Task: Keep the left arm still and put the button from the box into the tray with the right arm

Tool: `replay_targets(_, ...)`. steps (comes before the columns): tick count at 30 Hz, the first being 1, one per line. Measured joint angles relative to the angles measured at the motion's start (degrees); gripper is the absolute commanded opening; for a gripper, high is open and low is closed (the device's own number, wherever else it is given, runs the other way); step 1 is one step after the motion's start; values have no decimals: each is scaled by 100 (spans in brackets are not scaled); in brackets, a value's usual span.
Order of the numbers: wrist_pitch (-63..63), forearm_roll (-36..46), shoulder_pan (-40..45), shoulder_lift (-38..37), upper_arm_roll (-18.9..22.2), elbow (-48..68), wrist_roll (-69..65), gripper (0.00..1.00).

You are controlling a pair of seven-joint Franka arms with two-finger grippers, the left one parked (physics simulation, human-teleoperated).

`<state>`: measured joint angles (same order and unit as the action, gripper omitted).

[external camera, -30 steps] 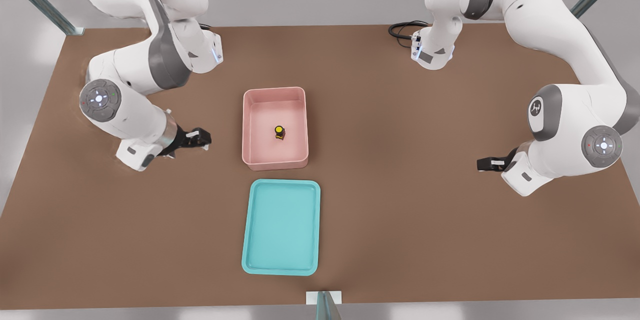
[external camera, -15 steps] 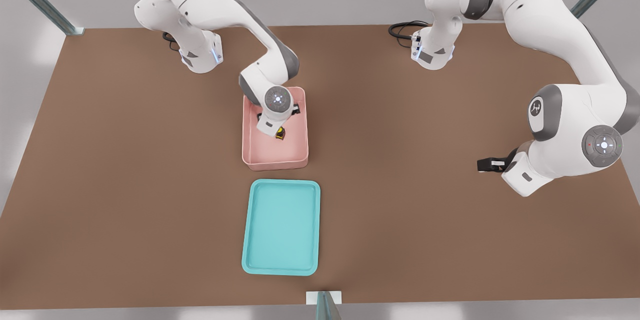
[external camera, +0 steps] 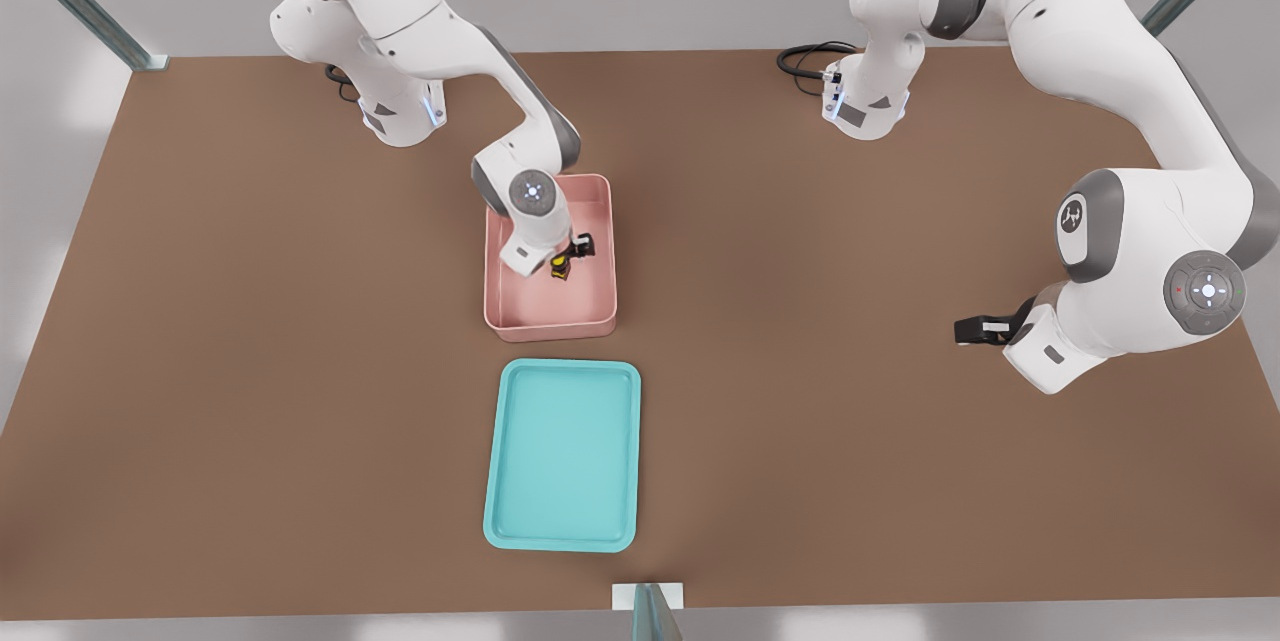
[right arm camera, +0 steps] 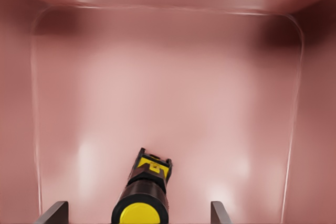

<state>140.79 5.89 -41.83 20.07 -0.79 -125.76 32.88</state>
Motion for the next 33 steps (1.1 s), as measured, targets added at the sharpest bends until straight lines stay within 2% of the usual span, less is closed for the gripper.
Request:
replay_targets(20, 1349, -11, -97, 143, -17, -559, 335, 100)
replay_targets(21, 1381, -11, -97, 150, -15, -563, 341, 96)
replay_targets(22, 1408, -11, -95, 154, -12, -564, 347, 82)
replay_targets(24, 1452, -6, -94, 158, -7, -565, 352, 63)
replay_targets(28, 1493, -9, -90, 158, 53, -557, 367, 57)
replay_targets(31, 1493, -10, -88, 140, 116, -532, 378, 55)
replay_targets(33, 1487, -7, -88, 124, 132, -525, 386, 48)
